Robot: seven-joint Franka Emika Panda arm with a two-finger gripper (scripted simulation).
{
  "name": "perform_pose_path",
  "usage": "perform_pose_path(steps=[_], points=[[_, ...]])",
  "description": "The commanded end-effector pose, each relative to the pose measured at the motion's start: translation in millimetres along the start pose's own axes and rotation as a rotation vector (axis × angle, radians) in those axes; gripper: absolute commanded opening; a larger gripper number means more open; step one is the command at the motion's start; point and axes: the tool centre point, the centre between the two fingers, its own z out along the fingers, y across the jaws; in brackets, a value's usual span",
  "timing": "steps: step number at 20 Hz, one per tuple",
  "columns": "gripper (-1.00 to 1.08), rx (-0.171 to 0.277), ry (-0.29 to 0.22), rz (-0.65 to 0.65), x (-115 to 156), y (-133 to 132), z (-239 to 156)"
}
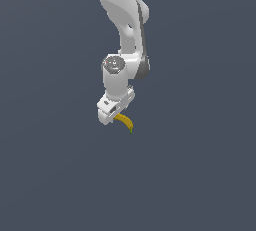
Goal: Pick up the object and move it to a goal position.
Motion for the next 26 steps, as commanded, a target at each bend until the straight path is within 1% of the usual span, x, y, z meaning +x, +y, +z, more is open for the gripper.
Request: perform_pose_path(steps=[1,9,17,26], points=[[1.00,-0.001,0.004,-0.047,-2.1,-0.9,3.9],[1.00,-0.002,0.012,-0.131,-6.1,-2.7,11.0],[1.00,-0.002,0.013,-0.137,-6.7,-2.9,14.7],[1.00,-0.002,0.013,-0.141,-6.7,-3.9,51.8]])
